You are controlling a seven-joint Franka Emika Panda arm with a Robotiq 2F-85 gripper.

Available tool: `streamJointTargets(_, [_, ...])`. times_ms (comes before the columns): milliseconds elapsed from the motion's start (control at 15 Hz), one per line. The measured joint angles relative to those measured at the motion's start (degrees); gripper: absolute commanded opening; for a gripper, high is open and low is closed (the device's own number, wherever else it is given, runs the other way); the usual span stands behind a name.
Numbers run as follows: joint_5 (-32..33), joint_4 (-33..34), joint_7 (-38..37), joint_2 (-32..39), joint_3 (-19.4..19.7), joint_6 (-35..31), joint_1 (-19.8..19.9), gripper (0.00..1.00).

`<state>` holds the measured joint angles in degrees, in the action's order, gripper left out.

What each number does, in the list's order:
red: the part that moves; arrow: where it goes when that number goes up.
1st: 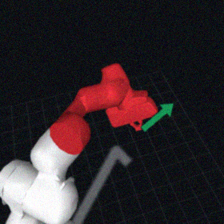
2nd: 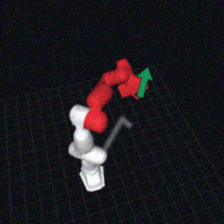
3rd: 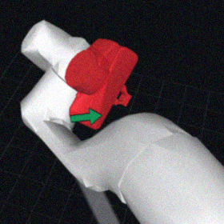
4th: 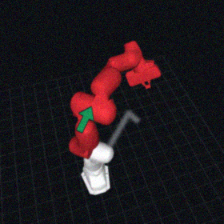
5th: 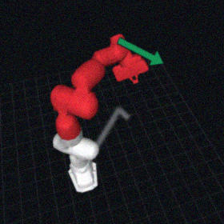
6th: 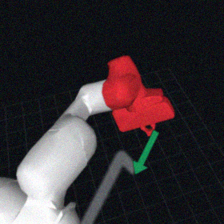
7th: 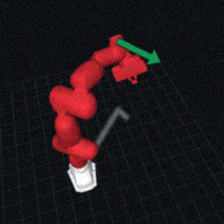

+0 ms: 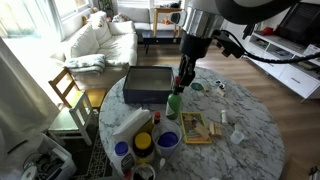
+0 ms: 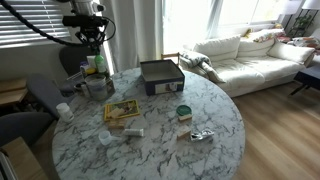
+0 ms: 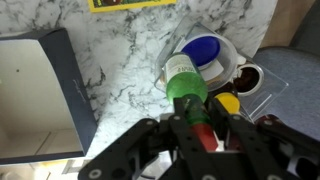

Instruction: Move the plastic cup to the left side of the table then put the green bottle in it

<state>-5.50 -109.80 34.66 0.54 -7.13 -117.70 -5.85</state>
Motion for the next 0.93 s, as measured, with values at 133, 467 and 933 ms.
streamJointTargets(133, [-1.36, 0.00, 2.89, 0.79, -0.54, -0.02, -0.75, 0.08])
streamJointTargets(467, [-3.28, -0.02, 7.89, 4.27, -1.91, 0.07, -1.62, 0.08])
streamJointTargets(933, [0.78, 0.15, 9.33, 8.56, -2.87, 0.42, -2.33, 0.08])
